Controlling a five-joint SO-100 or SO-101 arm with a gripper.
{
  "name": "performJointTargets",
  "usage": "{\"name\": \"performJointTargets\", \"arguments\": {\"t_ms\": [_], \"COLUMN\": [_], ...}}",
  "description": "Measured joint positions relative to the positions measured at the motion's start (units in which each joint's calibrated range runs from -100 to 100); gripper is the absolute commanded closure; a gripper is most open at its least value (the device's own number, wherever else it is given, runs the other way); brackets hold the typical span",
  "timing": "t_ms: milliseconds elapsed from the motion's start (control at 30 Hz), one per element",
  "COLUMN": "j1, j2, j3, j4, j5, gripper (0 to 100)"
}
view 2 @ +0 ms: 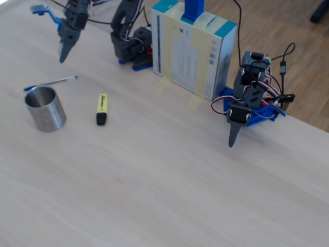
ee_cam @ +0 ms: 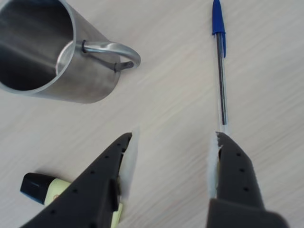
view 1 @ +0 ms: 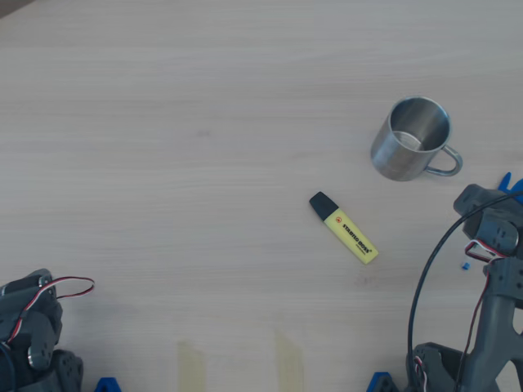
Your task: Grab the blue pen and put it in the silver cup.
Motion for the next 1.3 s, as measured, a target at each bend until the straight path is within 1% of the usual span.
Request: {"name": "performJointTargets", "arguments": {"t_ms": [100, 200, 300, 500, 667, 933, 1300], "j1": [0.4, 2.3, 3.3, 6.0, 8.1, 7.8, 6.2], "j2": [1.6, 2.1, 2.2, 2.7, 8.2, 17.9, 25.9], "j3": [-2.0, -4.1, -4.6, -4.6, -7.8, -13.2, -19.1], "j4": [-0.4, -0.3, -0.3, -0.4, -0.4, -0.4, -0.4], "j5": [1.4, 2.5, 3.7, 4.1, 4.4, 4.4, 4.4], "gripper": [76, 72, 72, 72, 72, 72, 73]}}
